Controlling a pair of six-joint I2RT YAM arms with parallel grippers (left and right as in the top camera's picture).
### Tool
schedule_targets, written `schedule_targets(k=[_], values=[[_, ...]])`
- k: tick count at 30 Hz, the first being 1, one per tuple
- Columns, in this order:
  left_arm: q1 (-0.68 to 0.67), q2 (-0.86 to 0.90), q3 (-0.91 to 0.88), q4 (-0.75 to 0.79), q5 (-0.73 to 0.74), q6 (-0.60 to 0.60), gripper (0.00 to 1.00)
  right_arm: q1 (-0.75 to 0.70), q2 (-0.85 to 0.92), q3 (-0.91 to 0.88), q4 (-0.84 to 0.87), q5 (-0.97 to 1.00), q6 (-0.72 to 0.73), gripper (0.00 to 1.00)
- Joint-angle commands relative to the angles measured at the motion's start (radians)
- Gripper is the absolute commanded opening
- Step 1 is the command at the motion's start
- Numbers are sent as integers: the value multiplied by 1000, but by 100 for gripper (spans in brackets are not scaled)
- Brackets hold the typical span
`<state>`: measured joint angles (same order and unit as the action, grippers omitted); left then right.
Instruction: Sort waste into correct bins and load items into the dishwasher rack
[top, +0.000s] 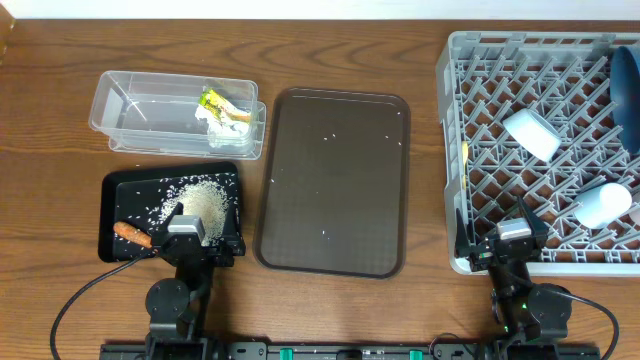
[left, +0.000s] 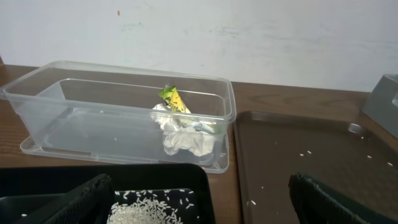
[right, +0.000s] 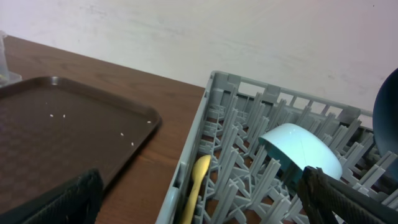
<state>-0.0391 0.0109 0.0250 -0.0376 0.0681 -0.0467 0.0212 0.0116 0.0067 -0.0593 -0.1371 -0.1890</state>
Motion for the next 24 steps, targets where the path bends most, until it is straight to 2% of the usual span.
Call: schedule_targets(k=[1,19,24], values=[[4,-7,-21,-25,21,16,92,5,-6,-1,-5,6,-7,99],[4,-7,-21,-25,21,16,92,5,-6,-1,-5,12,2,99],[4,-7,-21,-25,21,16,92,5,-6,-1,-5,29,170,99]])
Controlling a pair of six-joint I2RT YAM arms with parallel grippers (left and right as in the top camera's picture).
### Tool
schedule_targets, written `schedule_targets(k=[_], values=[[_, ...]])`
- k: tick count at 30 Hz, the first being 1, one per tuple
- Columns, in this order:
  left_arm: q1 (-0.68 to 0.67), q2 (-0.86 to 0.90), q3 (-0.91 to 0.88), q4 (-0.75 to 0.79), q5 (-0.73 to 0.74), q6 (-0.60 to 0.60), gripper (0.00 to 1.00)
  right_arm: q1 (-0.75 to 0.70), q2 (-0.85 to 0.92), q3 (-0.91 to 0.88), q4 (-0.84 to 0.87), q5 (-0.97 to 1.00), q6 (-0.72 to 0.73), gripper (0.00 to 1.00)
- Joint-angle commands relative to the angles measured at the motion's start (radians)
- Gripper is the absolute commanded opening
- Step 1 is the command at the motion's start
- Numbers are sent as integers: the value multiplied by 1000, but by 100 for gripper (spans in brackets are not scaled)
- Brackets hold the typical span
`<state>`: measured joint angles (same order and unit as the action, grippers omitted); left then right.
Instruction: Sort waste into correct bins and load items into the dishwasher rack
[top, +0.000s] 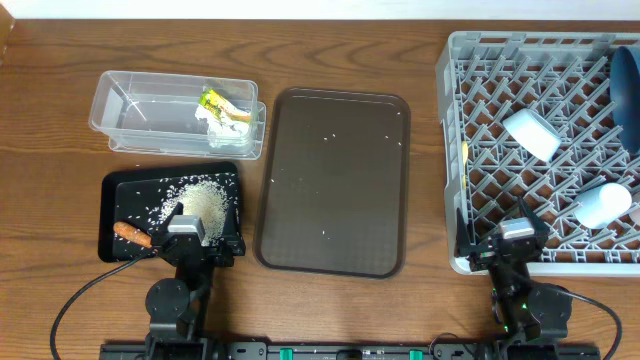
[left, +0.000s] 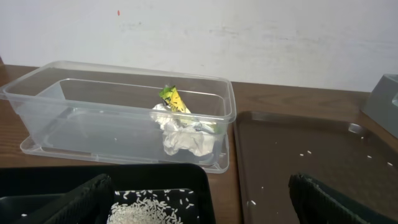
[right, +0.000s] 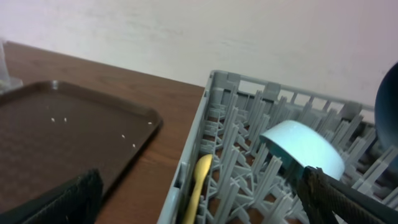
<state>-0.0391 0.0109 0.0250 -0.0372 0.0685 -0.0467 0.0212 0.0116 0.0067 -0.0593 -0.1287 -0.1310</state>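
Observation:
The brown tray (top: 335, 180) lies mid-table with only rice grains on it. A clear bin (top: 175, 112) holds crumpled white paper and a yellow-green wrapper (left: 180, 121). A black bin (top: 125, 215) holds rice (top: 205, 197) and an orange scrap (top: 132, 234). The grey dishwasher rack (top: 480, 130) carries a light blue cup (right: 301, 149), a white cup (top: 604, 204), a dark blue dish (top: 626, 85) and a yellow utensil (right: 198, 183). My left gripper (left: 199, 205) is open over the black bin's near edge. My right gripper (right: 199, 199) is open at the rack's near left corner.
Bare wooden table (top: 330, 50) runs along the far side and between the bins, tray and rack. A white wall stands behind the table in both wrist views. Black cables trail from both arm bases at the front edge.
The right wrist view has shifted slightly, so the right gripper has tilted or risen a little at the rack corner. The left arm and all objects are unchanged.

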Motion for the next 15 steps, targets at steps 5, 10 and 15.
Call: schedule_targets(k=[5,10,15], values=[[4,-7,-21,-25,21,16,92,5,-6,-1,-6,39,138,99],[4,-7,-21,-25,21,16,92,5,-6,-1,-7,43,138,99],[4,-7,-21,-25,20,16,92,5,-6,-1,-7,43,138,99]])
